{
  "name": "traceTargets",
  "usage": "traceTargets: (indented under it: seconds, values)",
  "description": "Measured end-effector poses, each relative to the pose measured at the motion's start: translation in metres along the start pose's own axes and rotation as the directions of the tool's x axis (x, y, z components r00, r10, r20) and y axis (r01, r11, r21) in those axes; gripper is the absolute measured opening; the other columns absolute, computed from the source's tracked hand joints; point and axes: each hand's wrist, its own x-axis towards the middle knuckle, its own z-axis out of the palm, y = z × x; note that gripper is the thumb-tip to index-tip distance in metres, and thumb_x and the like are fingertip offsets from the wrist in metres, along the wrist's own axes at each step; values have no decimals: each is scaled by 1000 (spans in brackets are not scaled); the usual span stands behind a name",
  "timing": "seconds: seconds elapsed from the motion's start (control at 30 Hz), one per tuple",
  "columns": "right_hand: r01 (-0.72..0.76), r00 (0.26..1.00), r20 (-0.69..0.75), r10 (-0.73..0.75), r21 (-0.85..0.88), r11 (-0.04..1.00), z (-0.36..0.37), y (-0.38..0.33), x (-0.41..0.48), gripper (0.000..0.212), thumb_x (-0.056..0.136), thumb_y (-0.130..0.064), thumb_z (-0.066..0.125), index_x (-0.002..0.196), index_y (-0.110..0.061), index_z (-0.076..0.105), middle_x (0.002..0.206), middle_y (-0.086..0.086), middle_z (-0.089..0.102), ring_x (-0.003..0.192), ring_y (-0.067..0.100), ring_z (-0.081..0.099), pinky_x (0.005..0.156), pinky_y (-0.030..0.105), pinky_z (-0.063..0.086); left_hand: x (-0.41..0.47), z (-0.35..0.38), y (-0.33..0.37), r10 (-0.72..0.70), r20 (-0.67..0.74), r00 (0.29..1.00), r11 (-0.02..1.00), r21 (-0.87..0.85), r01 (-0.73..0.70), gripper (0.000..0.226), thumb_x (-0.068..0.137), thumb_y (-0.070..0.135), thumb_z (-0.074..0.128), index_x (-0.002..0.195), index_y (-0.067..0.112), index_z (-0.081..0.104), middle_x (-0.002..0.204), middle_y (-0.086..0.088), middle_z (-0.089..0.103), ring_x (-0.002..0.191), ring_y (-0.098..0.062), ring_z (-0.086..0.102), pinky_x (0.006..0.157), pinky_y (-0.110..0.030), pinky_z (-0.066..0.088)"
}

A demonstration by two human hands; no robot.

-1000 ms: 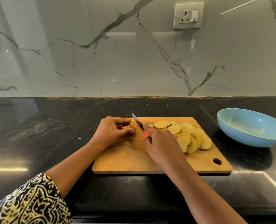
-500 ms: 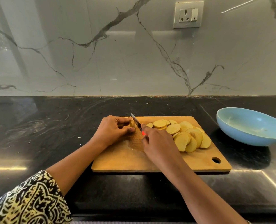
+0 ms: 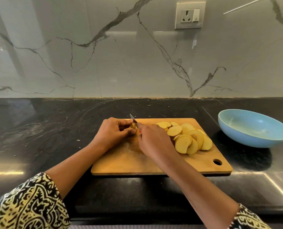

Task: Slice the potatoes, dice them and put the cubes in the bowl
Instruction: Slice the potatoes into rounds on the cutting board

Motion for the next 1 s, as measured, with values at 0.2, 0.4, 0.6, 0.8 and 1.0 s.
traceTargets:
  seconds: [0.2, 0.4, 0.6, 0.8, 1.0]
  values:
    - [7, 1000, 10, -6, -31, 999, 2, 1, -8, 46, 99, -23, 49, 144, -20, 39, 118, 1, 62, 102, 15, 58, 82, 27, 50, 0, 0, -1, 1, -22, 1000, 1000, -1, -1, 37, 77, 26, 76, 112, 17, 69, 107, 4, 71, 88, 4, 62, 74, -2, 44]
    - [9, 997, 78, -3, -78, 997, 5, -1, -3, 30, 99, -23, 49, 128, -18, 54, 112, 3, 62, 99, 16, 59, 78, 26, 46, 0, 2, -2, 9, -30, 1000, 1000, 17, -8, 39, 78, 27, 76, 114, 16, 68, 109, 3, 70, 87, 5, 62, 74, 0, 43]
    - [-25, 992, 120, 42, -144, 989, 6, -9, 4, 32, 99, -21, 49, 131, -15, 51, 121, 6, 60, 106, 20, 59, 85, 29, 48, 0, -1, -2, -17, -47, 999, 1000, -4, 17, 45, 75, 30, 76, 116, 14, 67, 109, 1, 70, 91, 2, 62, 73, -2, 43]
    - [6, 998, 60, 3, -147, 989, 5, 0, -35, 38, 100, -25, 46, 137, -19, 43, 119, 1, 58, 103, 16, 57, 76, 26, 42, -2, -6, -6, -133, -22, 991, 983, -131, 129, 46, 71, 30, 79, 114, 20, 67, 97, 15, 66, 84, 9, 60, 68, -5, 46]
    - [-36, 999, 33, 39, -89, 995, -2, 11, -38, 41, 99, -25, 47, 140, -24, 43, 117, -1, 60, 102, 16, 58, 74, 25, 42, -3, -9, -6, -161, 18, 987, 961, -223, 161, 44, 72, 25, 78, 114, 21, 66, 109, 7, 69, 99, -2, 64, 83, -15, 50]
